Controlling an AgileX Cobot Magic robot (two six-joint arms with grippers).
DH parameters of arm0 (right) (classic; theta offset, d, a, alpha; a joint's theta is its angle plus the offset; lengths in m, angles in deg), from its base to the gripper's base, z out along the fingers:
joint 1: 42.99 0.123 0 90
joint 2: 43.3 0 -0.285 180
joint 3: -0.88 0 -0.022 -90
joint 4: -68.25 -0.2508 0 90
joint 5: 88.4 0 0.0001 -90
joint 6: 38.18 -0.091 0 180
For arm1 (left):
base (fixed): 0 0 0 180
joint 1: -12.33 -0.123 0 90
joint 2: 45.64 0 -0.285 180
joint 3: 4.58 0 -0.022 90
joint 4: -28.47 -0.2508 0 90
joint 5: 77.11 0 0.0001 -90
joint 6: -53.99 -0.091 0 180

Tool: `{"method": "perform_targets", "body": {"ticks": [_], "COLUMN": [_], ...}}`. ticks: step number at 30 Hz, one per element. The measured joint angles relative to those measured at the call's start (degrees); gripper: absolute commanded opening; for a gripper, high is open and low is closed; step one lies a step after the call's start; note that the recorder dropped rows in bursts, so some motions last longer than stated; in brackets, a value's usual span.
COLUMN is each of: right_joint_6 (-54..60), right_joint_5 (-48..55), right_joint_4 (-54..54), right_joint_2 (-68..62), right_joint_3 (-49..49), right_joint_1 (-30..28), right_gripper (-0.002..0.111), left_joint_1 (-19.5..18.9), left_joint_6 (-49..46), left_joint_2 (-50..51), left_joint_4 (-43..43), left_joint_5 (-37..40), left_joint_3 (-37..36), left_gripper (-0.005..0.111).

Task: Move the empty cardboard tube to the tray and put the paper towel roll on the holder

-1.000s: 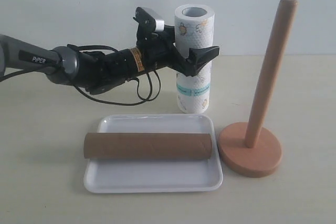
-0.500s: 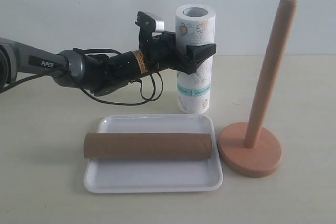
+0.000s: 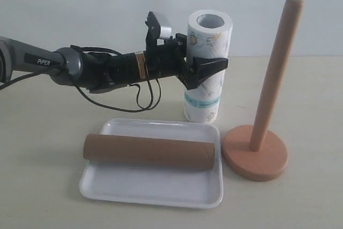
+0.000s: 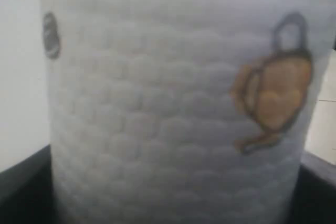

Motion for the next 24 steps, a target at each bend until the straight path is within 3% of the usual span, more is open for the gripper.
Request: {"method": "perform_targets", "body": {"ticks": [7, 17, 24], "right_joint_6": [0.0, 0.0, 0.0], "right_joint_5": [0.0, 0.0, 0.0], "right_joint_4": [0.0, 0.0, 0.0], "right_joint_2": [0.0, 0.0, 0.0], "right_joint_3": [0.0, 0.0, 0.0], "right_joint_1": [0.0, 0.0, 0.0], "right_gripper": [0.000, 0.000, 0.000], "left_joint_1": [-1.6, -6.2, -6.3], "left_joint_6": [7.1, 10.4, 13.6], "left_joint_2": [-0.1, -1.1, -10.5], "left_joint_4": [-8.3, -12.0, -22.6], "left_joint_5": [-5.9, -6.7, -5.9], "left_joint_3": [0.0, 0.0, 0.0], "left_gripper": [0.006, 0.006, 0.006]}}
